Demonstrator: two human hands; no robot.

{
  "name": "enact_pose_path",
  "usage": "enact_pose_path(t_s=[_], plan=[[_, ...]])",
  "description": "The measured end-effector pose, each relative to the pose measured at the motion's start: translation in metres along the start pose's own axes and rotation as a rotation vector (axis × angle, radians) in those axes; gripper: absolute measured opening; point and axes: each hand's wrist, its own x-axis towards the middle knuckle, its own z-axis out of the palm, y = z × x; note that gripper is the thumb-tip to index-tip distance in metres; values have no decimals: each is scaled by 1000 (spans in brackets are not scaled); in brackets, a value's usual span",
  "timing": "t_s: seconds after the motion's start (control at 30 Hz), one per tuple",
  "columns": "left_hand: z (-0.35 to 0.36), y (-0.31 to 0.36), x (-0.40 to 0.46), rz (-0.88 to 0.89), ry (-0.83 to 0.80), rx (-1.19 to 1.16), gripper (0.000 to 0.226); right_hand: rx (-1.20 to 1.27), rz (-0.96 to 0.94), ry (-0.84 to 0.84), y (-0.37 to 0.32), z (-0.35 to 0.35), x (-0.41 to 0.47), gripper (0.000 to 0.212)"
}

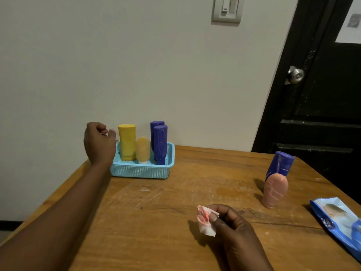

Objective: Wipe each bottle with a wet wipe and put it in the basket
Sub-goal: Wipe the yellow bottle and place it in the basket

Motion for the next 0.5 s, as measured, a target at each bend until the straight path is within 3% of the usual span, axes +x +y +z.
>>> enact_pose_path(t_s=[0.03, 0.1, 0.3, 0.5], plan=[[-4, 7, -11, 81, 91, -35, 16, 43, -6, 4, -1, 0, -1, 15], [-8, 25, -36, 238, 95, -88, 10, 91, -15, 26, -2, -2, 0, 17], [-6, 83, -147, 345, -436, -279, 14, 359, -78, 195, -10, -11, -7, 25], [22, 121, -237, 290, -876, -239, 25, 444, -152, 260, -27, -45, -26, 27]])
